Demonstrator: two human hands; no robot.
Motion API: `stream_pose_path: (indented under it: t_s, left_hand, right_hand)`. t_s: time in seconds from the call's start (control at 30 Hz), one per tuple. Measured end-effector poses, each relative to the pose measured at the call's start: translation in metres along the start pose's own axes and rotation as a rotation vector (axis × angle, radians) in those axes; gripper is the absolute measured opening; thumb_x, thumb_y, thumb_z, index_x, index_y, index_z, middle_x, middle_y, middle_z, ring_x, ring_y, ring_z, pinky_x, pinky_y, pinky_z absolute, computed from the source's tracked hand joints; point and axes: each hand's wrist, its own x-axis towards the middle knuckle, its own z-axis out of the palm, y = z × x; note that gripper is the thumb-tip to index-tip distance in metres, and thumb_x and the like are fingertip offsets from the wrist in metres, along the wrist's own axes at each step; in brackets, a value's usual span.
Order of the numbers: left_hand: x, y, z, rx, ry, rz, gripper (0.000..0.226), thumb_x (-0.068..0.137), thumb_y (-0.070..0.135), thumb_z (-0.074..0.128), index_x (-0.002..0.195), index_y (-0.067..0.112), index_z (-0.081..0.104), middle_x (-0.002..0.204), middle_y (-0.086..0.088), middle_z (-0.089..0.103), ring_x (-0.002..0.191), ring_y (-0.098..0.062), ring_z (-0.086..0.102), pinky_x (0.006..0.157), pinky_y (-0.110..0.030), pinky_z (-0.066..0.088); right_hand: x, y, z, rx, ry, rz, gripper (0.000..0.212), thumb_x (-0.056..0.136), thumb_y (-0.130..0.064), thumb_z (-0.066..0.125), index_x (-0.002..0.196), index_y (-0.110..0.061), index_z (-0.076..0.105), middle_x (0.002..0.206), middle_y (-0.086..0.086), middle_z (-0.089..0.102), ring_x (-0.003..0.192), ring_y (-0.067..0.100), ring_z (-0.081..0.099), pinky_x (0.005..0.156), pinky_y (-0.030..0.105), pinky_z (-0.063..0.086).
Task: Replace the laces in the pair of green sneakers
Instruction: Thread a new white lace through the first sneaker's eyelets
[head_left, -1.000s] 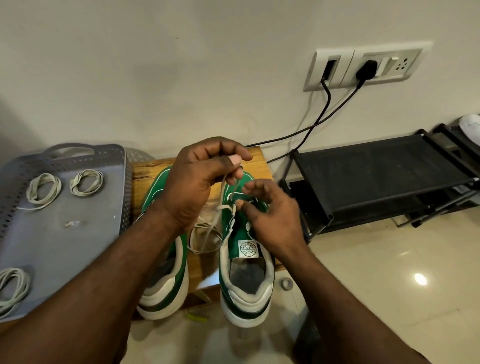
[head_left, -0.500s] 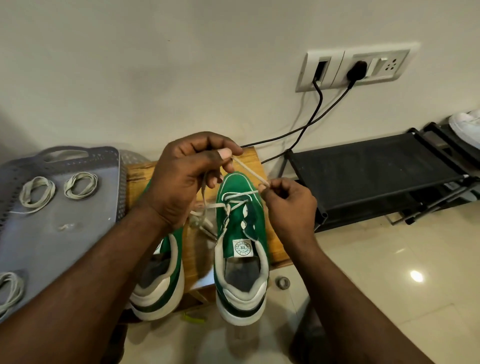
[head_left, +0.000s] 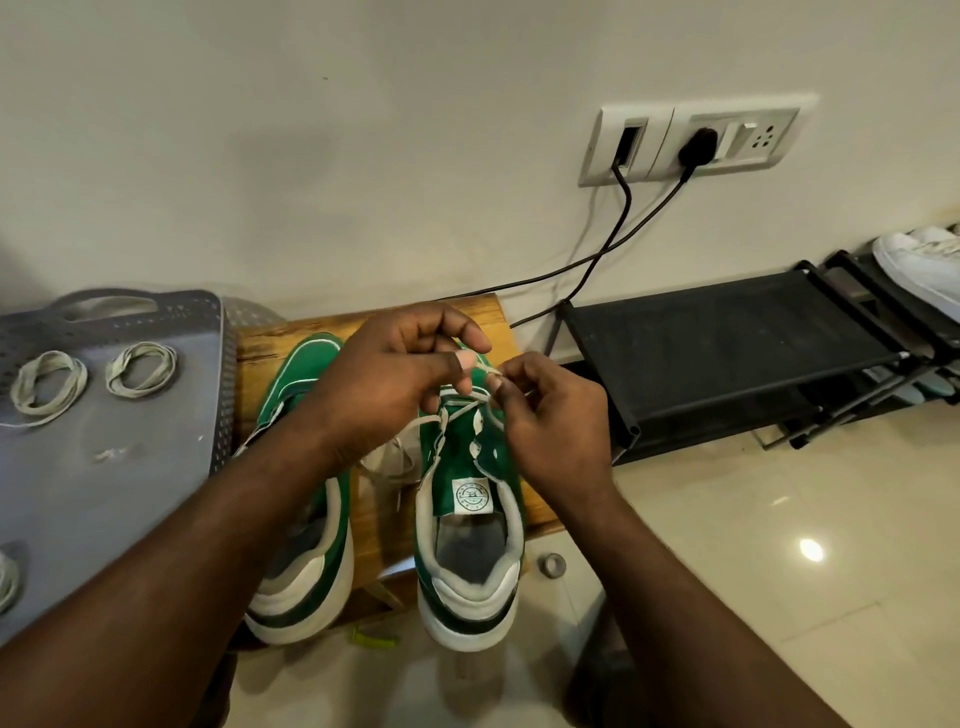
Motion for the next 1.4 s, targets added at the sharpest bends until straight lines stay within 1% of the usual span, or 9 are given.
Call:
stream_pose_path:
  t_s: [0.13, 0.27, 0.37, 0.63, 0.8, 0.9, 1.07, 1.27, 1.4]
  left_hand:
    - [0.0, 0.003, -0.008, -0.189, 0.034, 0.066, 0.03, 0.102, -0.005, 0.05, 0.101, 0.008, 0.077, 0.082, -0.008, 0.07, 0.066, -0.017, 0.054, 0.059, -0.023, 0.046]
    - [0.002, -0.001, -0.004, -0.059, -0.01, 0.001, 0.027, 0.1, -0.006, 0.053, 0.099, 0.006, 0.077, 0.081, -0.006, 0.073, 0.064, -0.007, 0.059, 0.057, -0.02, 0.047]
    - [-0.001, -0.001, 0.003, -0.021, -0.114, -0.046, 0.025, 0.1, -0.007, 0.054, 0.1, 0.003, 0.077, 0.077, -0.002, 0.073, 0.062, -0.002, 0.06, 0.057, -0.017, 0.047]
    - [0.0, -0.001, -0.003, -0.439, -0.034, -0.03, 0.03, 0.094, 0.007, 0.054, 0.109, 0.008, 0.079, 0.096, -0.013, 0.074, 0.073, -0.02, 0.058, 0.069, -0.028, 0.05]
    - [-0.001, 0.004, -0.001, -0.503, -0.079, 0.021, 0.045, 0.098, -0.004, 0.046, 0.135, 0.013, 0.064, 0.131, -0.008, 0.072, 0.089, -0.018, 0.072, 0.083, -0.031, 0.059]
    - [0.001, 0.002, 0.002, -0.308, 0.105, 0.006, 0.027, 0.104, 0.008, 0.056, 0.125, 0.016, 0.07, 0.118, -0.003, 0.078, 0.081, -0.018, 0.073, 0.076, -0.029, 0.058]
    - [0.008, -0.003, -0.01, -0.266, 0.404, -0.036, 0.018, 0.102, 0.029, 0.066, 0.1, 0.019, 0.081, 0.075, 0.008, 0.065, 0.057, -0.013, 0.045, 0.057, -0.023, 0.041]
    - [0.003, 0.003, -0.013, -0.201, 0.296, -0.072, 0.025, 0.101, 0.034, 0.064, 0.091, 0.015, 0.078, 0.07, 0.002, 0.063, 0.048, -0.01, 0.037, 0.046, -0.022, 0.033]
    - [0.0, -0.003, -0.004, 0.276, 0.002, -0.132, 0.02, 0.096, 0.038, 0.073, 0.086, 0.023, 0.082, 0.071, 0.013, 0.073, 0.066, -0.004, 0.067, 0.072, -0.036, 0.057]
  right_hand:
    - [0.01, 0.021, -0.009, -0.245, -0.037, 0.249, 0.008, 0.098, -0.033, 0.07, 0.104, -0.028, 0.073, 0.088, -0.01, 0.073, 0.075, 0.005, 0.066, 0.062, 0.024, 0.05]
    - [0.0, -0.003, -0.005, -0.074, -0.093, -0.033, 0.036, 0.097, -0.036, 0.071, 0.132, -0.033, 0.063, 0.088, -0.013, 0.069, 0.074, 0.004, 0.065, 0.063, 0.03, 0.056]
    - [-0.006, -0.011, 0.0, -0.028, -0.018, -0.225, 0.019, 0.098, -0.032, 0.064, 0.112, -0.024, 0.073, 0.085, -0.011, 0.071, 0.07, 0.008, 0.064, 0.06, 0.035, 0.054]
    - [0.002, 0.018, 0.002, -0.253, -0.117, 0.215, 0.019, 0.096, -0.038, 0.07, 0.08, -0.029, 0.068, 0.074, -0.012, 0.07, 0.067, 0.004, 0.065, 0.061, 0.027, 0.054]
    - [0.001, 0.014, 0.008, -0.238, -0.139, 0.246, 0.015, 0.095, -0.041, 0.068, 0.09, -0.028, 0.073, 0.077, -0.01, 0.072, 0.071, 0.008, 0.068, 0.067, 0.04, 0.063]
    - [-0.003, 0.002, 0.005, -0.194, -0.138, 0.156, 0.014, 0.096, -0.038, 0.069, 0.089, -0.026, 0.074, 0.074, -0.011, 0.071, 0.068, 0.005, 0.067, 0.067, 0.042, 0.062]
    - [-0.027, -0.053, -0.019, 0.601, -0.756, -0.152, 0.015, 0.104, -0.017, 0.062, 0.102, -0.012, 0.076, 0.086, 0.011, 0.077, 0.066, 0.009, 0.069, 0.061, 0.027, 0.056]
    - [0.001, -0.005, -0.021, 0.417, -0.118, 0.256, 0.035, 0.11, -0.035, 0.051, 0.094, -0.017, 0.076, 0.071, 0.003, 0.07, 0.062, 0.007, 0.061, 0.066, 0.029, 0.047]
    - [0.004, 0.002, -0.027, 0.535, -0.146, 0.298, 0.029, 0.103, -0.039, 0.059, 0.11, -0.013, 0.071, 0.085, 0.004, 0.074, 0.066, 0.013, 0.061, 0.061, 0.026, 0.048]
